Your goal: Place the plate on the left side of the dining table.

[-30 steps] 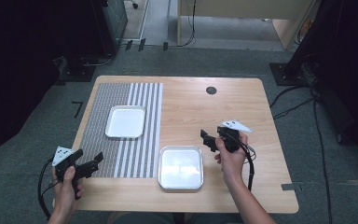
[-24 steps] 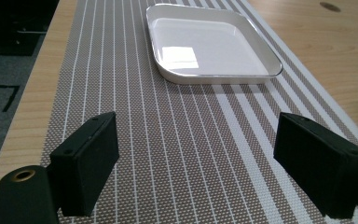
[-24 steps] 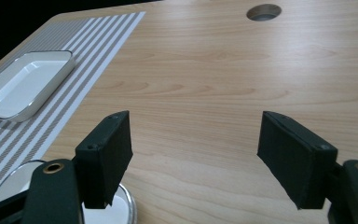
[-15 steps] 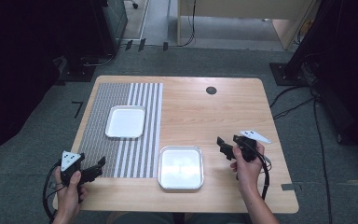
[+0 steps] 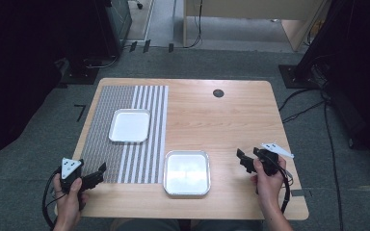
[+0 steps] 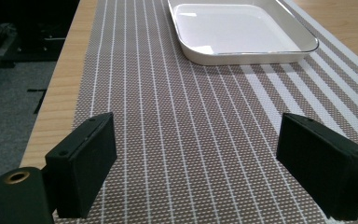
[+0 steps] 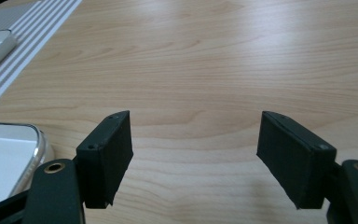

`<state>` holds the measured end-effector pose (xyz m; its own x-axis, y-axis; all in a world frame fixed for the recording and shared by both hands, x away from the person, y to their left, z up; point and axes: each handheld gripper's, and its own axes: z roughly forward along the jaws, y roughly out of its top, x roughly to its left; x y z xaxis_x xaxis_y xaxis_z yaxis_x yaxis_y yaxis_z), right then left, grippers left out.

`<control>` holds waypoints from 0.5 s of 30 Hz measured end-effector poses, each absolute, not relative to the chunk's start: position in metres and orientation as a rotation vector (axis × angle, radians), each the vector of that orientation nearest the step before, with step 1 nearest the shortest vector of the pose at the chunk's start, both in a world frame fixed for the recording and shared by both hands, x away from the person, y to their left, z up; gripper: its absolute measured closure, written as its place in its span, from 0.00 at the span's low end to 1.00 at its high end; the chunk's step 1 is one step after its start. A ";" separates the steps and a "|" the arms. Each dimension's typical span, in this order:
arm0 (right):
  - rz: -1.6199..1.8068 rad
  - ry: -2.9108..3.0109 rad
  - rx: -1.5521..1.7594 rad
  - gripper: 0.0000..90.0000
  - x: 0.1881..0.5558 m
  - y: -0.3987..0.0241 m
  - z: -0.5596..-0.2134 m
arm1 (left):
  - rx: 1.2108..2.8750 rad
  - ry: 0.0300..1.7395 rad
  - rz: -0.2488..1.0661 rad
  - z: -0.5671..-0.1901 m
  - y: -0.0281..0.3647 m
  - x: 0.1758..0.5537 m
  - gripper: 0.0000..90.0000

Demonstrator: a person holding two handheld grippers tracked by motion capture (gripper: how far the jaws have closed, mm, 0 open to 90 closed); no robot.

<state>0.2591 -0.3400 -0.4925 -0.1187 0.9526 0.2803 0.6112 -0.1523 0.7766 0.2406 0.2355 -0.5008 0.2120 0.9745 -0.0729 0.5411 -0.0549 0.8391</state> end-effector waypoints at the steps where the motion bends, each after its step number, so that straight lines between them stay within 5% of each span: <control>1: 1.167 1.723 1.761 0.30 0.257 -0.343 -0.493 | 1.708 1.436 0.698 -0.501 0.237 0.241 0.13; 15: 1.126 1.675 1.842 0.30 0.232 -0.383 -0.507 | 1.748 1.479 0.727 -0.509 0.249 0.242 0.12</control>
<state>0.2320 -0.3828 -0.5068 -0.0464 0.9563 0.2886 0.6284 -0.1966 0.7527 0.2418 0.2486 -0.5091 0.1817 0.9828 -0.0317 0.5753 -0.0801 0.8140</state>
